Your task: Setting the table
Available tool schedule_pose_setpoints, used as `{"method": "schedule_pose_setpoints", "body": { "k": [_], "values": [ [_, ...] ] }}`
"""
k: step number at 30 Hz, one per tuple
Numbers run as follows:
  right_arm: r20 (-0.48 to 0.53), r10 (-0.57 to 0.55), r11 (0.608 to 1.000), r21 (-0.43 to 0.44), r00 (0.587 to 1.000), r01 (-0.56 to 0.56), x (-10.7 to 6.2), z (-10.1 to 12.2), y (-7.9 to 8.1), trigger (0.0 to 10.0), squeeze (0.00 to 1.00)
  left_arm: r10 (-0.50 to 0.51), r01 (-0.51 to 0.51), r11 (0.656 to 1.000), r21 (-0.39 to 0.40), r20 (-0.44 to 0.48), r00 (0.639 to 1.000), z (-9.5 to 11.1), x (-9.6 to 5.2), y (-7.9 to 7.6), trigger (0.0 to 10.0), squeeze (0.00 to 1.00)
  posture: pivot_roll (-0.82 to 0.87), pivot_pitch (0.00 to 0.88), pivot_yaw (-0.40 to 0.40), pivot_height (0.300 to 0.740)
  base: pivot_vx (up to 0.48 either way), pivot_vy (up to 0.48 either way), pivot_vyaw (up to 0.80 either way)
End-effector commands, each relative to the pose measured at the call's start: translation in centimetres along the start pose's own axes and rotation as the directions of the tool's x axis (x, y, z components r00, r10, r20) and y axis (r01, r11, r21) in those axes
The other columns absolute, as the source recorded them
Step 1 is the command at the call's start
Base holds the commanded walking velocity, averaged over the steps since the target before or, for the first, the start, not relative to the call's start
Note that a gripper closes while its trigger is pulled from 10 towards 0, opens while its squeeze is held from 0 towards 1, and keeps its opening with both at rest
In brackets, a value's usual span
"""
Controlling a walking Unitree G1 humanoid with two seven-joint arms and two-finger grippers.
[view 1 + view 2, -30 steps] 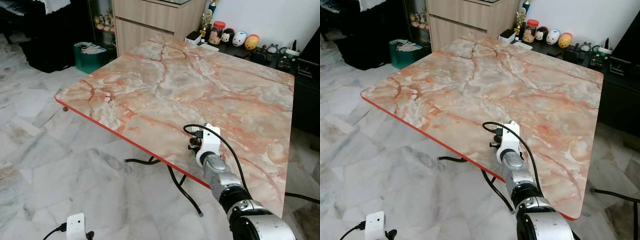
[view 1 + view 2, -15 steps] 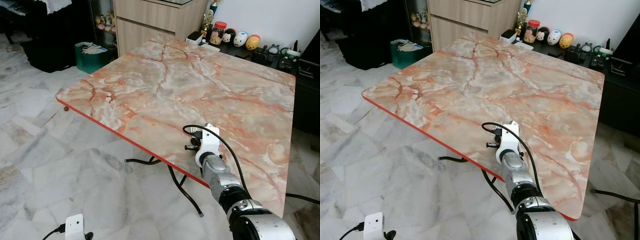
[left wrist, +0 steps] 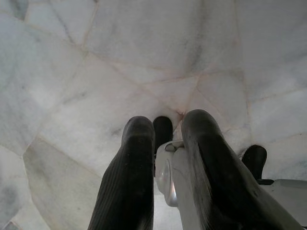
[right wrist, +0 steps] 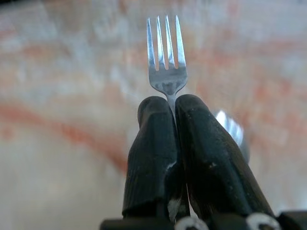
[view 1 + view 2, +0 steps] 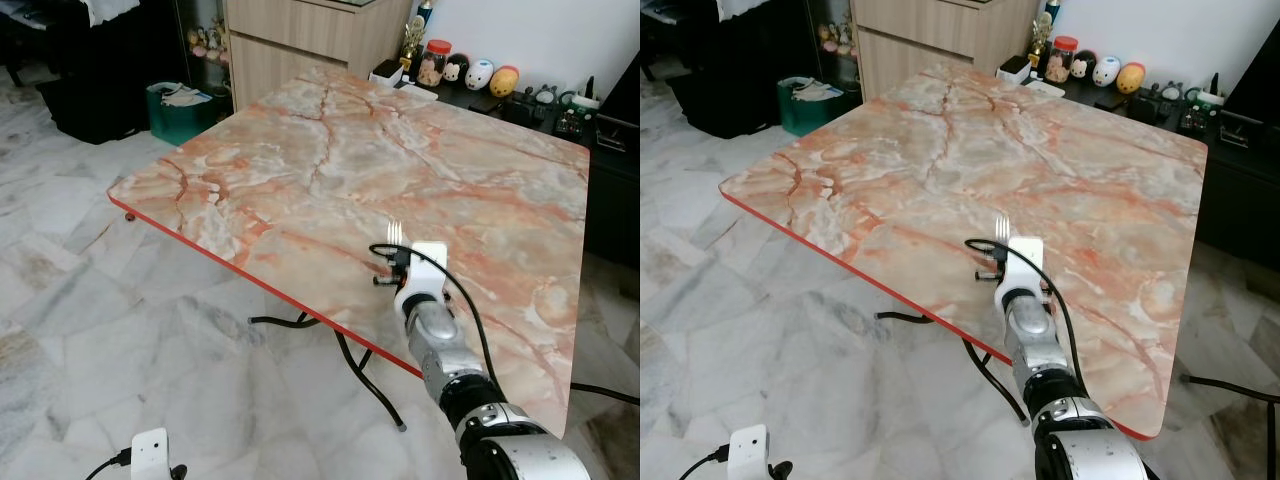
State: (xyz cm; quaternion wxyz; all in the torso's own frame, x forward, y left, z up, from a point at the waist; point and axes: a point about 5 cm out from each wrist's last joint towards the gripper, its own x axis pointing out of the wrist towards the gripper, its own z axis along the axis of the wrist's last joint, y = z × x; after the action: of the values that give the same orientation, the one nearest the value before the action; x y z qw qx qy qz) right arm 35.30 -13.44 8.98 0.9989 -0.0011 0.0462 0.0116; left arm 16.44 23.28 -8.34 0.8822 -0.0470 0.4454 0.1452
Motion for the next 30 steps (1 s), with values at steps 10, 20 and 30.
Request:
{"method": "schedule_pose_setpoints", "body": {
  "k": [10,20,30],
  "values": [
    [0.246,-0.038,0.997,-0.052,0.968,0.052,-2.1,2.1,-1.7,10.0,0.0,0.019,-0.018,1.0,0.017,-0.046,0.999,-1.5,-0.3,0.3,10.0,0.0,0.04,0.0,-0.093,0.74,0.0,0.0,0.0],
    [0.353,-0.062,0.997,-0.011,0.934,0.07,-2.9,4.2,-2.0,10.0,0.0,0.021,-0.018,0.999,0.04,-0.058,0.998,-2.1,-0.5,0.9,10.0,0.0,0.05,0.0,-0.093,0.74,0.0,0.0,0.0],
    [0.414,-0.022,1.0,0.021,0.91,0.015,-3.0,5.7,-0.9,10.0,0.0,0.001,0.003,0.998,0.057,-0.059,0.998,-2.3,-0.5,0.4,10.0,0.0,0.05,0.0,-0.101,0.74,0.0,0.0,0.0]
  ]
}}
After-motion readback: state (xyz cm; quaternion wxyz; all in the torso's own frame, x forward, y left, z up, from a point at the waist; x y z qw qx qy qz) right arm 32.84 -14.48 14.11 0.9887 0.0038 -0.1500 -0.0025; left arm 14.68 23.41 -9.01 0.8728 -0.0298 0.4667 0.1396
